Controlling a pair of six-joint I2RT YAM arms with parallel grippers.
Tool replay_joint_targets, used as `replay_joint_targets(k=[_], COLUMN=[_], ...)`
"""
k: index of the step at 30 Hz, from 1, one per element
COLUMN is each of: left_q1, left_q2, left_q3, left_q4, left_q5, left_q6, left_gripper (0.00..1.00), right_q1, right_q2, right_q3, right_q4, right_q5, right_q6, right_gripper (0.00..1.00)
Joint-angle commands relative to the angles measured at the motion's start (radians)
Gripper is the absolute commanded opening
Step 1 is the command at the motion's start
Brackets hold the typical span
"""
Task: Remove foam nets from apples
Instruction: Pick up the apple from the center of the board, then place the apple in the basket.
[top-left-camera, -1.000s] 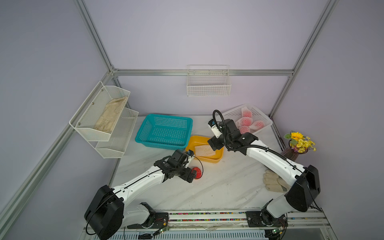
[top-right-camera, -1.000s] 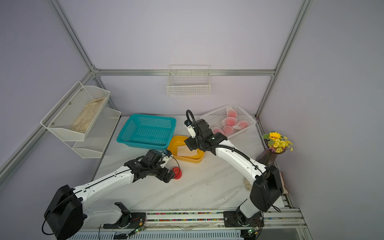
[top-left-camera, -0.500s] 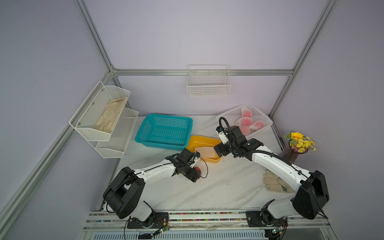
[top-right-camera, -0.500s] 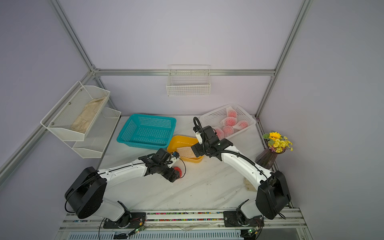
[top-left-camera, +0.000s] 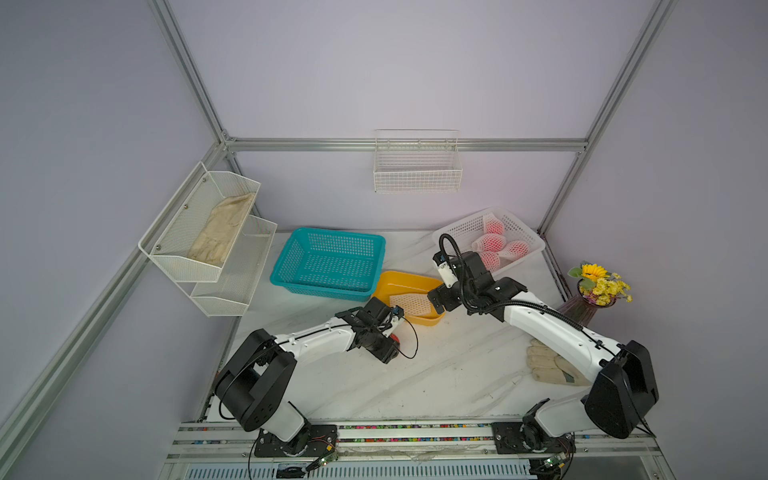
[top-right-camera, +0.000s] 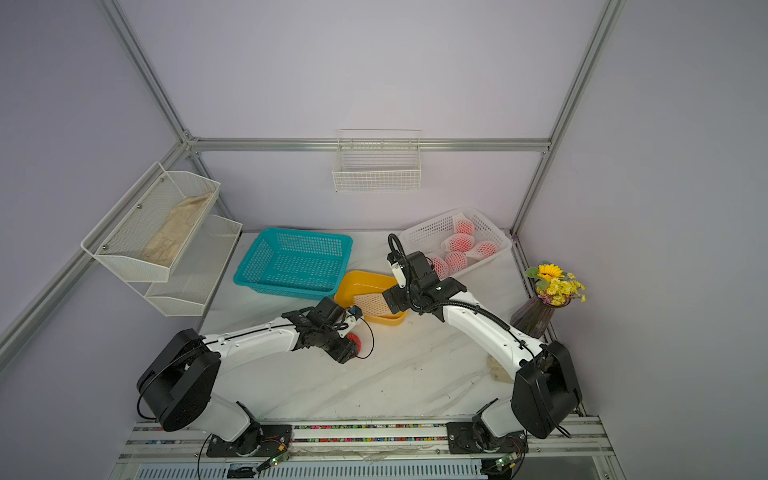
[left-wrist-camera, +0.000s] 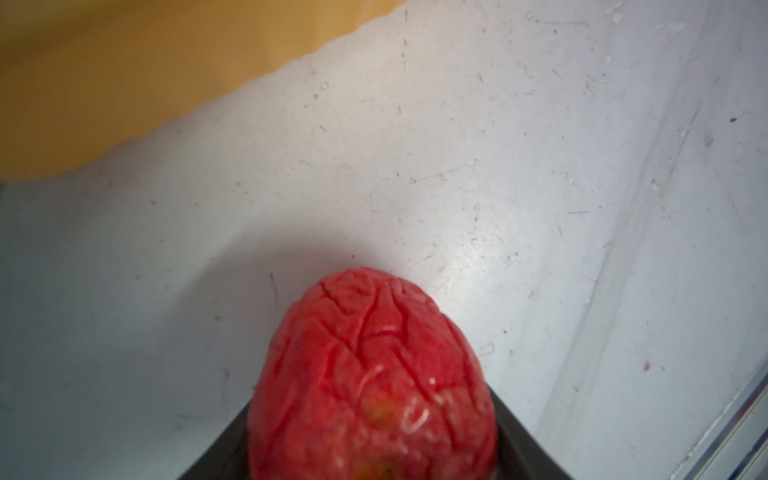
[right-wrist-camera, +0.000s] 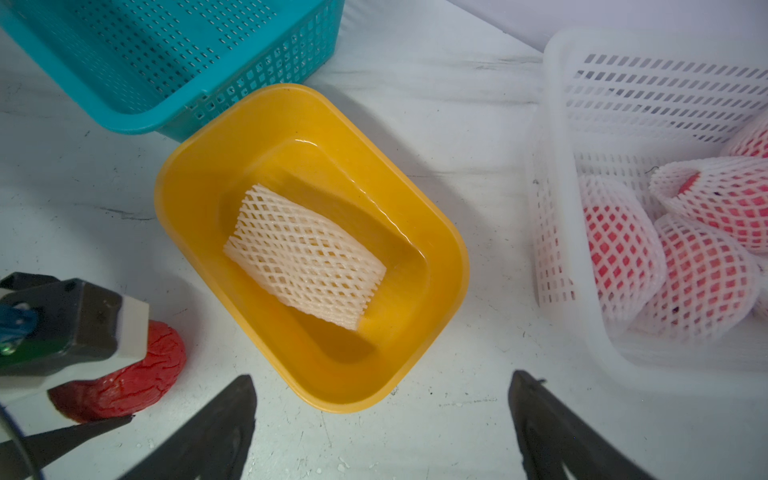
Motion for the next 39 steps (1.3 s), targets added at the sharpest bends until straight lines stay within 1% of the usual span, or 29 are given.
replay_joint_targets(k=[1, 3, 5, 7, 8, 11, 13, 14, 16, 18, 23, 26, 35, 37, 39], left_q1=[-0.003, -0.003, 0.007, 0.041, 0.074, 0.214, 0.310, 0.355, 0.420, 0.458, 0.477, 0.478, 0.477, 0.477, 0.477], left_q2=[-0.164, -0.237, -0.279, -0.282, -0.266, -0.185, -0.110, -0.044, 0.060, 0.167, 0.374, 0.445, 0.523, 0.535, 0.545], left_q3=[0.091, 0.127, 0.173, 0.244, 0.291, 0.425, 0.493, 0.532, 0.611, 0.684, 0.784, 0.797, 0.777, 0.777, 0.777], left_q4=[-0.078, -0.123, -0.153, -0.180, -0.197, -0.214, -0.179, -0.164, -0.153, -0.153, -0.171, -0.170, -0.159, -0.161, -0.168], left_q5=[-0.042, -0.138, -0.208, -0.246, -0.256, -0.267, -0.257, -0.250, -0.231, -0.225, -0.182, -0.162, -0.116, -0.108, -0.108], left_q6=[-0.030, -0.073, -0.063, -0.037, -0.023, -0.004, -0.009, -0.015, -0.029, -0.033, -0.027, -0.033, -0.055, -0.057, -0.061], left_gripper=[0.61, 0.60, 0.60, 0.60, 0.60, 0.59, 0.59, 0.59, 0.59, 0.58, 0.58, 0.58, 0.60, 0.62, 0.67], right_q1=[-0.006, -0.006, -0.006, -0.006, -0.005, -0.008, -0.008, -0.008, -0.009, -0.013, -0.027, -0.040, -0.069, -0.073, -0.080], right_q2=[-0.053, -0.065, -0.071, -0.076, -0.077, -0.077, -0.077, -0.076, -0.077, -0.111, -0.118, -0.115, -0.088, -0.087, -0.087], right_q3=[-0.020, -0.025, -0.028, -0.028, -0.028, -0.026, -0.026, -0.029, -0.029, -0.032, -0.051, -0.063, -0.091, -0.092, -0.095], right_q4=[0.019, 0.020, 0.018, 0.017, 0.018, 0.018, 0.018, 0.018, 0.015, 0.015, 0.014, 0.013, 0.018, 0.020, 0.018], right_q5=[0.007, 0.009, 0.003, -0.003, -0.007, -0.010, -0.009, -0.009, -0.007, -0.006, 0.003, 0.003, -0.014, -0.019, -0.031], right_q6=[0.020, 0.021, 0.024, 0.030, 0.032, 0.034, 0.036, 0.037, 0.041, 0.044, 0.046, 0.051, 0.048, 0.044, 0.045], right_gripper=[0.96, 0.96, 0.96, 0.96, 0.96, 0.96, 0.96, 0.96, 0.96, 0.96, 0.96, 0.96, 0.96, 0.96, 0.96])
